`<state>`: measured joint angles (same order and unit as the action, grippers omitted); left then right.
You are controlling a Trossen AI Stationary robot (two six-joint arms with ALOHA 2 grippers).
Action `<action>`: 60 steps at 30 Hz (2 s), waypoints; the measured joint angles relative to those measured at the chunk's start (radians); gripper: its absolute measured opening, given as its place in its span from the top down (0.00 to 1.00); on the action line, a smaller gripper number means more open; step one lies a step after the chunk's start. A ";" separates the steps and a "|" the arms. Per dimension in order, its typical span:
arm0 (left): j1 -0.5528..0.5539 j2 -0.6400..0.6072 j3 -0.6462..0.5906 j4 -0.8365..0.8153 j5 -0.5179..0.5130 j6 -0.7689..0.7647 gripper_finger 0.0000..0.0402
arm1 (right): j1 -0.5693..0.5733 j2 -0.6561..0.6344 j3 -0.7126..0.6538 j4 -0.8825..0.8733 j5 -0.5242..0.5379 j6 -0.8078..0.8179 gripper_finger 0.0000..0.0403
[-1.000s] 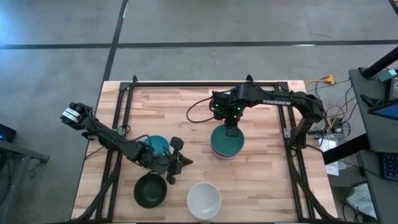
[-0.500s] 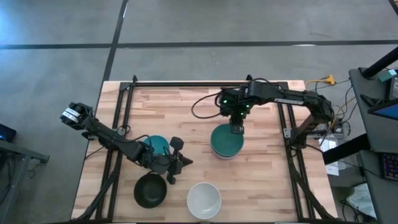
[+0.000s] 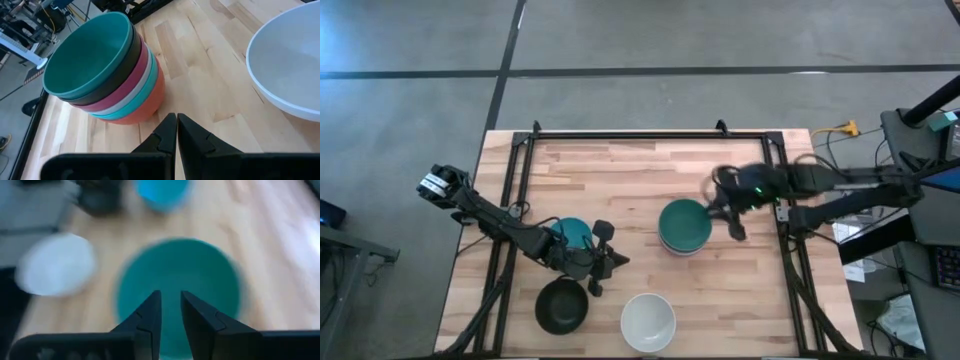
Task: Nest bowls inside each other
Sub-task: Stack the blue bowl on the green bowl
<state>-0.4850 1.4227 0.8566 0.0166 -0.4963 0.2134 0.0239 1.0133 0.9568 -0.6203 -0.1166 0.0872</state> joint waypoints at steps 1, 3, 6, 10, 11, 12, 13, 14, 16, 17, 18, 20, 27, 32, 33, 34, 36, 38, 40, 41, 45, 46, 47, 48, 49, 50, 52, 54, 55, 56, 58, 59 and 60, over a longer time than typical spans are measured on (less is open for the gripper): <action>0.000 0.000 0.000 0.001 0.000 0.000 1.00 | 0.024 -0.037 -0.062 0.086 -0.029 0.011 0.83; 0.000 0.000 0.000 0.002 0.000 -0.001 1.00 | 0.072 -0.099 -0.173 0.264 -0.096 0.019 0.83; 0.000 0.000 0.000 0.003 0.000 -0.001 1.00 | 0.148 -0.152 -0.298 0.513 -0.143 0.019 0.83; 0.000 0.000 0.002 0.010 -0.026 -0.002 1.00 | 0.238 -0.180 -0.386 0.763 -0.145 -0.029 0.83; -0.001 0.001 0.005 0.019 -0.049 -0.009 1.00 | 0.258 -0.182 -0.401 0.804 -0.145 -0.052 0.83; 0.000 0.001 0.011 0.027 -0.068 -0.025 1.00 | 0.277 -0.182 -0.414 0.837 -0.145 -0.081 0.83; 0.001 0.001 0.019 0.022 -0.079 -0.030 1.00 | 0.295 -0.181 -0.423 0.861 -0.145 -0.111 0.83; 0.002 0.000 0.032 -0.012 -0.083 -0.037 1.00 | 0.310 -0.180 -0.431 0.884 -0.145 -0.143 0.83; 0.005 -0.005 0.072 -0.153 -0.083 -0.089 0.98 | 0.338 -0.180 -0.447 0.909 -0.143 -0.201 0.83; 0.009 -0.007 0.104 -0.251 -0.083 -0.148 0.96 | 0.349 -0.177 -0.456 0.922 -0.138 -0.221 0.83; 0.015 -0.008 0.143 -0.363 -0.082 -0.227 0.94 | 0.360 -0.175 -0.466 0.928 -0.124 -0.235 0.83; 0.031 -0.005 0.230 -0.616 -0.071 -0.415 0.88 | 0.380 -0.173 -0.488 0.923 -0.095 -0.251 0.83; 0.096 0.014 0.382 -1.059 0.147 -0.731 0.67 | 0.388 -0.168 -0.494 0.926 -0.037 -0.305 0.83; 0.140 0.019 0.362 -1.055 0.332 -0.795 0.59 | 0.389 -0.169 -0.489 0.922 -0.037 -0.316 0.83; 0.145 0.023 0.358 -1.054 0.358 -0.810 0.59 | 0.389 -0.169 -0.489 0.917 -0.037 -0.316 0.83; 0.147 0.027 0.349 -1.057 0.374 -0.823 0.58 | 0.388 -0.169 -0.489 0.912 -0.037 -0.316 0.83; 0.153 0.030 0.330 -1.066 0.388 -0.860 0.58 | 0.389 -0.169 -0.489 0.910 -0.038 -0.312 0.83; 0.164 0.030 0.302 -1.064 0.399 -0.908 0.57 | 0.389 -0.169 -0.489 0.908 -0.038 -0.308 0.83; 0.173 0.030 0.267 -1.068 0.435 -0.960 0.57 | 0.389 -0.169 -0.489 0.908 -0.038 -0.305 0.83; 0.179 0.031 0.250 -1.065 0.452 -0.983 0.57 | 0.389 -0.169 -0.489 0.908 -0.038 -0.305 0.83; 0.201 0.031 0.182 -1.062 0.492 -1.031 0.57 | 0.389 -0.169 -0.489 0.908 -0.039 -0.297 0.83; 0.205 0.031 0.164 -1.053 0.500 -1.039 0.57 | 0.389 -0.169 -0.489 0.908 -0.039 -0.297 0.83; 0.210 0.031 0.149 -1.043 0.514 -1.043 0.57 | 0.389 -0.169 -0.489 0.908 -0.039 -0.297 0.83; 0.213 0.031 0.136 -1.037 0.522 -1.043 0.57 | 0.389 -0.169 -0.489 0.908 -0.039 -0.297 0.83; 0.213 0.031 0.126 -1.034 0.525 -1.043 0.57 | 0.389 -0.169 -0.489 0.908 -0.038 -0.297 0.83; 0.213 0.031 0.116 -1.029 0.530 -1.042 0.57 | 0.389 -0.169 -0.489 0.908 -0.038 -0.297 0.83; 0.213 0.028 0.101 -1.012 0.537 -1.037 0.57 | 0.389 -0.169 -0.489 0.907 -0.038 -0.297 0.83; 0.214 0.025 0.093 -1.015 0.540 -1.034 0.57 | 0.389 -0.169 -0.489 0.907 -0.039 -0.297 0.83; 0.215 0.021 0.092 -1.016 0.540 -1.029 0.57 | 0.389 -0.169 -0.489 0.906 -0.039 -0.297 0.83; 0.215 0.016 0.092 -1.013 0.540 -1.024 0.57 | 0.389 -0.168 -0.489 0.905 -0.039 -0.297 0.83; 0.215 0.003 0.094 -1.016 0.540 -1.019 0.57 | 0.389 -0.168 -0.489 0.905 -0.038 -0.297 0.83; 0.216 -0.001 0.100 -1.020 0.540 -1.019 0.57 | 0.388 -0.168 -0.489 0.904 -0.039 -0.297 0.83; 0.216 -0.008 0.108 -1.018 0.540 -1.019 0.57 | 0.388 -0.168 -0.489 0.904 -0.039 -0.297 0.83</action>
<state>-0.2695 1.4151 0.9648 -1.0014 0.0441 -0.8055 0.4122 0.8452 0.4683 0.2840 -0.1551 -0.2100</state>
